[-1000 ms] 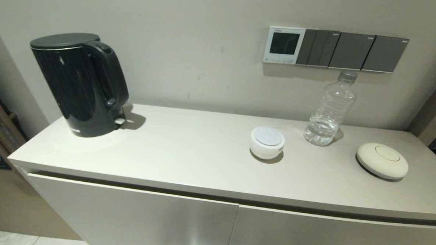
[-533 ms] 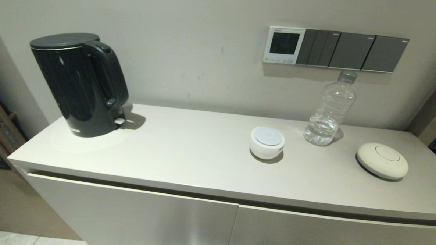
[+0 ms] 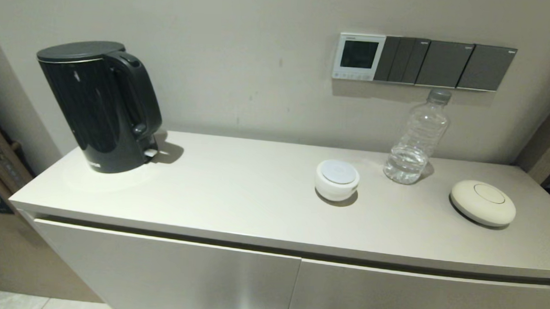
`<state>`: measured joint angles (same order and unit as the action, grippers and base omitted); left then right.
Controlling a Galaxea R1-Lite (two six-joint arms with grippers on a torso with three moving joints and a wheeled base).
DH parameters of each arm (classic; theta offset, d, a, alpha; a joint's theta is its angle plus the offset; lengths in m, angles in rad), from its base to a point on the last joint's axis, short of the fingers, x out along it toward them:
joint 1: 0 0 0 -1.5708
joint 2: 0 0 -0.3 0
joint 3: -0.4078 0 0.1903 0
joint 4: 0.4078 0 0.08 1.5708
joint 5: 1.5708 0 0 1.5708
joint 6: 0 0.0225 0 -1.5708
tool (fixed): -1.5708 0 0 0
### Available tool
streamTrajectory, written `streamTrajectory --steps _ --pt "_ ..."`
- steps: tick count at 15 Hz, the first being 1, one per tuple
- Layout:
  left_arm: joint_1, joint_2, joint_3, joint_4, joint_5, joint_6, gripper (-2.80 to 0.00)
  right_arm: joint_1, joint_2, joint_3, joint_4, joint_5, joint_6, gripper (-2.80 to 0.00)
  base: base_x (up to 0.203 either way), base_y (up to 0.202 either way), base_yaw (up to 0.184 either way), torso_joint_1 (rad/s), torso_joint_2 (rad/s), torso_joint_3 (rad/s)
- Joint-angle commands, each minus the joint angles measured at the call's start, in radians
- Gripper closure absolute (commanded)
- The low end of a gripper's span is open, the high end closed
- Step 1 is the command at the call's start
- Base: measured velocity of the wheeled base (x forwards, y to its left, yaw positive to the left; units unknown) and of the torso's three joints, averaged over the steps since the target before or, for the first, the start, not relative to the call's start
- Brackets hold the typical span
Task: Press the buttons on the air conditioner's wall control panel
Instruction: Turn on the central air conditioner
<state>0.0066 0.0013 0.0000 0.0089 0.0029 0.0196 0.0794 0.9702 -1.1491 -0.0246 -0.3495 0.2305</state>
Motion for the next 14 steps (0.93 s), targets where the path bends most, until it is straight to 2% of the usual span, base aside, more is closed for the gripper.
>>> streamTrajectory --steps 1,2,3,5,8,12,14 --pt "0.000 0.000 0.000 0.000 0.000 -0.001 0.00 0.274 0.154 -0.077 -0.028 -0.210 0.016 0.00 0.000 0.000 0.000 0.000 0.00 0.000" --pt "0.000 0.000 0.000 0.000 0.000 -0.001 0.00 0.361 0.232 -0.129 -0.053 -0.297 0.015 0.00 0.000 0.000 0.000 0.000 0.00 0.000" --pt "0.000 0.000 0.000 -0.001 0.000 -0.003 0.00 0.411 0.310 -0.195 -0.078 -0.364 0.006 0.00 0.000 0.000 0.000 0.000 0.00 0.000" --pt "0.000 0.000 0.000 0.000 0.000 -0.004 0.00 0.455 0.418 -0.297 -0.132 -0.438 -0.022 0.00 0.000 0.000 0.000 0.000 0.00 0.000" --pt "0.000 0.000 0.000 -0.001 -0.001 -0.003 0.00 0.494 0.556 -0.377 -0.179 -0.479 -0.042 0.00 0.000 0.000 0.000 0.000 0.00 0.000" --pt "0.000 0.000 0.000 -0.001 -0.001 -0.001 0.00 0.529 0.779 -0.595 -0.228 -0.566 -0.070 0.00 0.000 0.000 0.000 0.000 0.00 0.000" --pt "0.001 0.000 0.000 -0.001 -0.001 -0.001 0.00 0.537 0.835 -0.617 -0.236 -0.570 -0.077 0.00 0.000 0.000 0.000 0.000 0.00 0.000"
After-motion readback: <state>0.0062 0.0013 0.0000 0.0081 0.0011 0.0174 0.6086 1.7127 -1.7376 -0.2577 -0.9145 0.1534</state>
